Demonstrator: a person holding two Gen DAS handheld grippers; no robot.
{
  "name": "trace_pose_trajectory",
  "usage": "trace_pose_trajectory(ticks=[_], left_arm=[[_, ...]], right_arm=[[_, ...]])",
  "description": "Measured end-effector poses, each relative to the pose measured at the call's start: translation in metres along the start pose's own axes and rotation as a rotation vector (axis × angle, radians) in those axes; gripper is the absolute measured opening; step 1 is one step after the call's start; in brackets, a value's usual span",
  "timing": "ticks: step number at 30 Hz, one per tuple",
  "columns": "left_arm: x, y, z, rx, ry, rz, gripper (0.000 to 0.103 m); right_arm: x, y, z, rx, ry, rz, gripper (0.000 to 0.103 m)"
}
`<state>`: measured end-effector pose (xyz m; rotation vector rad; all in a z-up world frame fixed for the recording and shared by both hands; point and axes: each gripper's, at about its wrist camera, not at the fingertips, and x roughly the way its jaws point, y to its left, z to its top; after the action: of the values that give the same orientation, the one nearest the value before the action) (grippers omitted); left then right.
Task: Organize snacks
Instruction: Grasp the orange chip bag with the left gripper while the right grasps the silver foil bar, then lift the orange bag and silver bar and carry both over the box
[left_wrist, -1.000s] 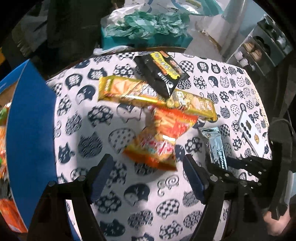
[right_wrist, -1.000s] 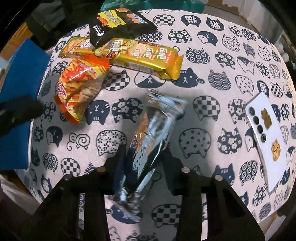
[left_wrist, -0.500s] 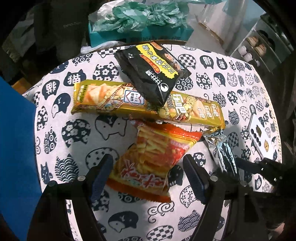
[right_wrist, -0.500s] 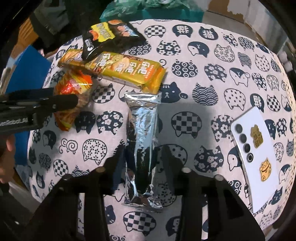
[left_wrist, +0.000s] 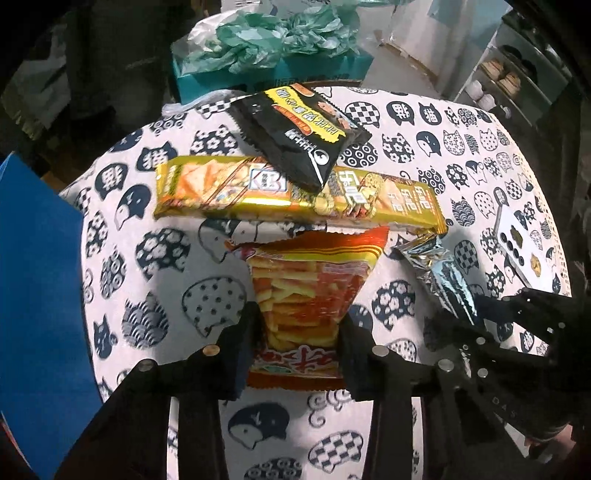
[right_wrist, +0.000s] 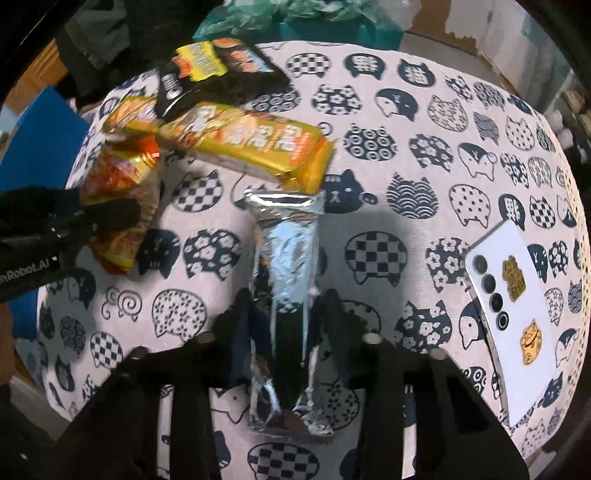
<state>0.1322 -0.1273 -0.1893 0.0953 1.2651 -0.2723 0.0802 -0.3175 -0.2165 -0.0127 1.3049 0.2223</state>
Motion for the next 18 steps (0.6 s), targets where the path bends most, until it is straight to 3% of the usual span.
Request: trace_pose_trajectory(ticks=[12,18], left_arm=[[-0.044,0.013,-0.025,-0.021,-0.027,-0.005,0.037],[-0.077,0.016,-0.036,-0.012,-0.073,-0.014,0.036]], right_arm=[[-0.038,0.012,0.004,-0.019,-0.044,0.039,0.031],[-0.083,0.048,-0.003,-0.043,-0.085,0.061,0.031]])
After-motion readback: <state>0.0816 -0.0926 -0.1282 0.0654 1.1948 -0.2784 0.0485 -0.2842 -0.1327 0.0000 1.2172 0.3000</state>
